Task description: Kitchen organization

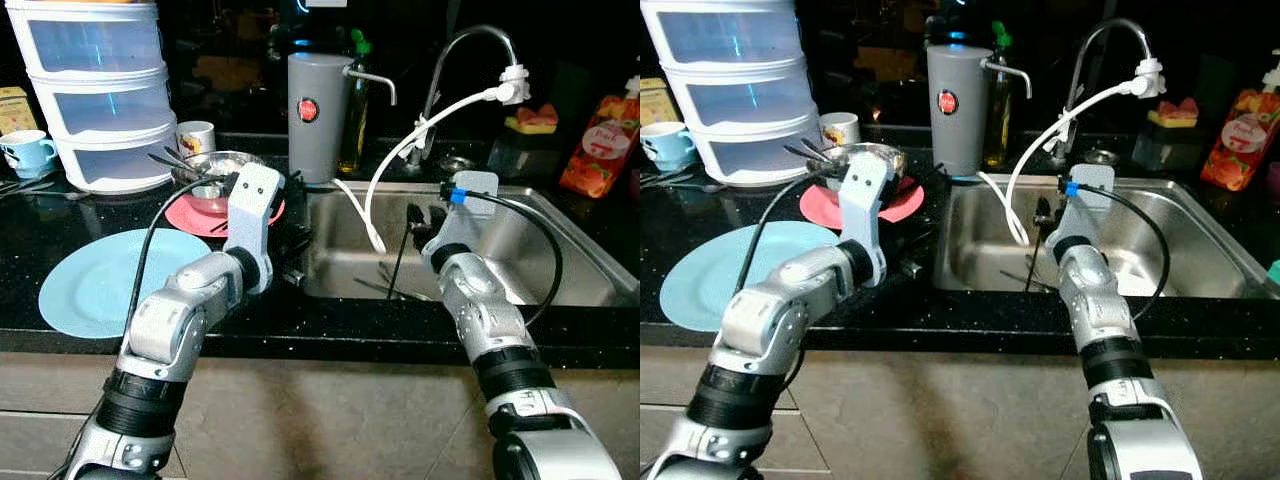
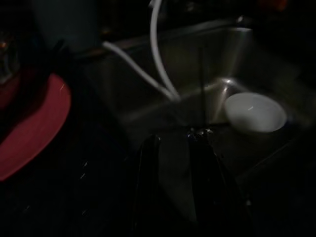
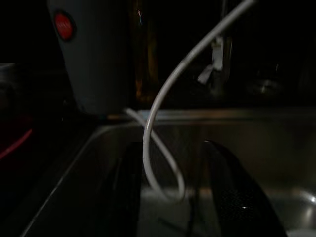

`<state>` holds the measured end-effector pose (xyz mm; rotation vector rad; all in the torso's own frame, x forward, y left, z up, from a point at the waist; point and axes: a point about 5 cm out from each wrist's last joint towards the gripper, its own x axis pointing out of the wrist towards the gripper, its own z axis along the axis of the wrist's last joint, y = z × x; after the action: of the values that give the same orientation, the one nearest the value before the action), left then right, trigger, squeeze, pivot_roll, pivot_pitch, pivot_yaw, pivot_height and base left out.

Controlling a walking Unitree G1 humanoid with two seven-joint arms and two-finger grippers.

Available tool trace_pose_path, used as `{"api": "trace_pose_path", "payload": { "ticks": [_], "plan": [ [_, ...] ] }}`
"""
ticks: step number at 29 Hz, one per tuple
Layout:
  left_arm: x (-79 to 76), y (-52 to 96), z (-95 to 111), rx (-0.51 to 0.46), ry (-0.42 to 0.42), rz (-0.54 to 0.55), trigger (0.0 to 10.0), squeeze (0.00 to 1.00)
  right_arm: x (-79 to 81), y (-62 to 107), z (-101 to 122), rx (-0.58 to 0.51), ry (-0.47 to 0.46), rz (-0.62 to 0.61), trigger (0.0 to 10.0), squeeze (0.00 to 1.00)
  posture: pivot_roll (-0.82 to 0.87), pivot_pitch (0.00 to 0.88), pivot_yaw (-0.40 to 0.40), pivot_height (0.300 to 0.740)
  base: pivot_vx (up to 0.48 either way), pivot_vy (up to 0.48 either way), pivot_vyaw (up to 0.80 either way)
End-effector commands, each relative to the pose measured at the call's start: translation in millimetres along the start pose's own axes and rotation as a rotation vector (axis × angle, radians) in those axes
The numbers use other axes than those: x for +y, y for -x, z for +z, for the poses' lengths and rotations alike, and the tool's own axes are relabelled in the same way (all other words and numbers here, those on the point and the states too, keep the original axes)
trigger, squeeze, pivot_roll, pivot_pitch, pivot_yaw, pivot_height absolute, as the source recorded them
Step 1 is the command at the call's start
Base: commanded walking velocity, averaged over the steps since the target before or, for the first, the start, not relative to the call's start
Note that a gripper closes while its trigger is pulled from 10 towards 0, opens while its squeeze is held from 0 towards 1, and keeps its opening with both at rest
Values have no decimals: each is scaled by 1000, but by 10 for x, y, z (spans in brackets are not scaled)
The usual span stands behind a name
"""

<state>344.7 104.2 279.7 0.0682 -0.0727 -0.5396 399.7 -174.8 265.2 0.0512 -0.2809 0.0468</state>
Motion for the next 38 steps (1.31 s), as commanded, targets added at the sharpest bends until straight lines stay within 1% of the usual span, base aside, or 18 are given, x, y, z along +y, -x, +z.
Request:
{"api": "trace_pose_path", "payload": {
  "ticks": [1, 3, 8, 9, 10, 11, 12, 13, 15, 18, 22, 23, 31, 32, 33, 34, 35, 38],
  "plan": [
    [35, 24, -54, 47, -25, 29, 10000, 0, 37, 19, 99, -65, 65, 11, 10000, 0, 86, 129, -18, 740, 0, 0, 0],
    [68, 63, -36, 53, -59, 46, 10000, 0, 59, 59, 149, -109, 102, 18, 10000, 0, 90, 132, -18, 740, 0, 0, 0],
    [119, 154, 18, 52, -127, 60, 10000, 0, 69, 153, 203, -148, 114, 28, 10000, 0, 93, 137, -16, 740, 0, 0, 0],
    [150, 206, 28, 64, -204, 73, 10000, 0, 66, 199, 214, -157, 118, 31, 10000, 0, 94, 141, -14, 740, 0, 0, 0],
    [150, 206, 28, 64, -204, 73, 10000, 0, 66, 199, 214, -157, 118, 31, 10000, 0, 94, 141, -14, 740, 0, 0, 0],
    [204, 327, 13, 116, -395, 92, 10000, 0, 49, 294, 231, -174, 130, 31, 10000, 0, 98, 148, -6, 740, 0, 0, 0],
    [215, 371, 3, 137, -445, 97, 10000, 0, 44, 325, 235, -177, 132, 31, 10000, 0, 99, 149, -4, 740, 0, 0, 0],
    [215, 371, 3, 137, -445, 97, 10000, 0, 44, 325, 235, -177, 132, 31, 10000, 0, 99, 149, -4, 740, 0, 0, 0],
    [215, 443, -13, 167, -524, 118, 10000, 0, 30, 365, 225, -175, 132, 28, 10000, 0, 101, 153, -2, 740, 0, 0, 0],
    [185, 501, -60, 202, -582, 139, 10000, 0, 24, 394, 203, -171, 134, 22, 10000, 0, 109, 157, 0, 740, 0, 0, 0],
    [195, 557, -169, 261, -616, 191, 10000, 0, 38, 413, 185, -163, 129, 23, 10000, 0, 114, 160, 0, 740, 0, 0, 0],
    [235, 572, -206, 288, -641, 241, 10000, 1000, 57, 416, 184, -159, 128, 30, 10000, 0, 117, 162, -6, 740, 0, 0, 0],
    [317, 618, -241, 343, -664, 332, 10000, 1000, 57, 437, 198, -143, 133, 41, 10000, 0, 120, 160, -6, 740, 0, 0, 0],
    [326, 621, -247, 349, -670, 338, 10000, 890, 53, 439, 195, -140, 132, 40, 10000, 0, 122, 159, -7, 740, 0, 0, 0],
    [326, 621, -247, 349, -670, 338, 10000, 890, 53, 439, 195, -140, 132, 40, 10000, 0, 122, 159, -7, 740, 0, 0, 0],
    [327, 626, -253, 355, -674, 342, 10000, 227, 51, 443, 193, -137, 130, 39, 10000, 0, 122, 159, -7, 740, 0, 0, 0],
    [326, 629, -259, 361, -669, 347, 10000, 0, 51, 445, 192, -135, 130, 39, 10000, 0, 122, 159, -7, 740, 0, 0, 0],
    [310, 630, -286, 379, -669, 346, 10000, 0, 57, 449, 188, -132, 128, 40, 10000, 0, 120, 154, -6, 740, 0, 0, 0]
  ]
}}
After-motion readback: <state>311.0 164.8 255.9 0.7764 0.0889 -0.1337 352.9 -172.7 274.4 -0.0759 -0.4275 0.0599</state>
